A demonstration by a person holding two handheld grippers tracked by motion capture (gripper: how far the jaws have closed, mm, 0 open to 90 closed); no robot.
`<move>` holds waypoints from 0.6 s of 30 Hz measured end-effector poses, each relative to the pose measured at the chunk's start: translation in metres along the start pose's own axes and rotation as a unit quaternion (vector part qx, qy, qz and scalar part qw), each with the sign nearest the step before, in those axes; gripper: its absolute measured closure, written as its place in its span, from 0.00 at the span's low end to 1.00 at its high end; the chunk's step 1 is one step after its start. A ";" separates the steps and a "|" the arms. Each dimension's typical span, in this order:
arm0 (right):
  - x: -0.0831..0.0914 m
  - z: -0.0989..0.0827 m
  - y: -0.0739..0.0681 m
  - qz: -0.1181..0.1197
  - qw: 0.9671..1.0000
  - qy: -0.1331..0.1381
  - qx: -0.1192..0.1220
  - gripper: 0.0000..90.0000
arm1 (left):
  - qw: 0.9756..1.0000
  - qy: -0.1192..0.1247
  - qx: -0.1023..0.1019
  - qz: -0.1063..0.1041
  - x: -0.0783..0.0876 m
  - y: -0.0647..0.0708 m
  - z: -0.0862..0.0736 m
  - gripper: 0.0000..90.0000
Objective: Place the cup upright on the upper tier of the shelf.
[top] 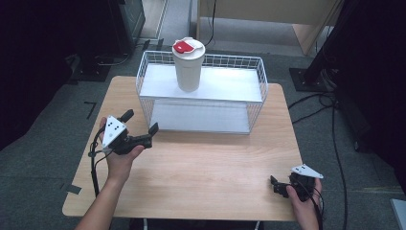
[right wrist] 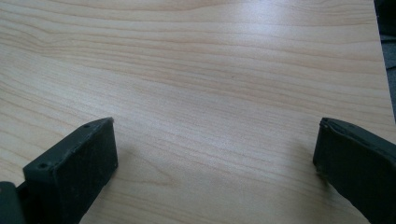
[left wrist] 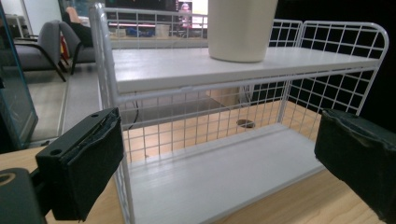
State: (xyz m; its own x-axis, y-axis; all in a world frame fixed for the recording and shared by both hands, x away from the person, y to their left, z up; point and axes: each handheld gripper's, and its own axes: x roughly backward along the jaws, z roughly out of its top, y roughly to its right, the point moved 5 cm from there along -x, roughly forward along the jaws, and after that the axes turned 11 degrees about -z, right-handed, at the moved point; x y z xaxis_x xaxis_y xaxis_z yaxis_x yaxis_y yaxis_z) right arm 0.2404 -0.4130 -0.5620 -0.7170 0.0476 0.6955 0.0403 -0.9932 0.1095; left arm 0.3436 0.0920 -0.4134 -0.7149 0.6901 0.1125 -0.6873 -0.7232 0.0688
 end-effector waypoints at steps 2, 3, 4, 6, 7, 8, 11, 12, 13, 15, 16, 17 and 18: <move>0.000 0.000 0.000 0.000 1.000 0.000 0.000 0.00 | 1.000 -0.002 0.007 0.001 0.006 -0.002 -0.005 0.01; 0.000 0.000 0.000 0.000 1.000 0.000 0.000 0.00 | 1.000 -0.002 0.010 0.004 0.009 -0.002 -0.007 0.01; 0.000 0.000 0.000 0.000 1.000 0.000 0.000 0.00 | 1.000 -0.003 0.009 0.007 0.011 -0.003 -0.008 0.01; 0.000 0.000 0.000 0.000 1.000 0.000 0.000 0.00 | 1.000 -0.004 0.009 0.012 0.018 -0.004 -0.012 0.01; 0.000 0.000 0.000 0.000 1.000 0.000 -0.001 0.00 | 1.000 -0.008 0.009 0.013 0.021 -0.005 -0.014 0.01; 0.000 0.000 0.000 0.000 1.000 0.000 0.000 0.00 | 1.000 -0.008 0.011 0.015 0.024 -0.006 -0.016 0.01; 0.000 0.000 0.000 0.000 1.000 0.000 -0.001 0.00 | 1.000 -0.014 0.018 0.018 0.033 -0.011 -0.024 0.00; 0.000 0.000 0.000 0.000 1.000 0.000 -0.001 0.00 | 0.999 -0.016 0.021 0.021 0.037 -0.013 -0.027 0.00; 0.000 0.000 0.000 0.000 1.000 0.000 -0.001 0.00 | 0.999 -0.018 0.024 0.023 0.040 -0.015 -0.029 0.00; 0.000 0.000 0.000 0.000 1.000 0.000 -0.001 0.00 | 0.999 -0.023 0.028 0.026 0.046 -0.019 -0.034 0.00; 0.000 0.000 0.000 0.000 1.000 0.000 -0.001 0.00 | 0.999 -0.027 0.033 0.030 0.049 -0.021 -0.037 0.00; 0.000 0.000 0.000 0.000 1.000 0.000 -0.001 0.00 | 0.998 -0.028 0.038 0.032 0.053 -0.023 -0.040 0.00; 0.000 0.000 0.000 0.000 1.000 0.000 -0.001 0.00 | 0.998 -0.029 0.041 0.035 0.056 -0.025 -0.043 0.00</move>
State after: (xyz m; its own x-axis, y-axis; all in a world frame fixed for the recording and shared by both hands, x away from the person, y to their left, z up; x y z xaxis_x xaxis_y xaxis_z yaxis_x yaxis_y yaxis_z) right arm 0.2404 -0.4128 -0.5619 -0.7165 0.0480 0.6960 0.0382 -0.9934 0.1078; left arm 0.3147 0.1497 -0.4510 -0.7500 0.6372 0.1776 -0.6216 -0.7707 0.1401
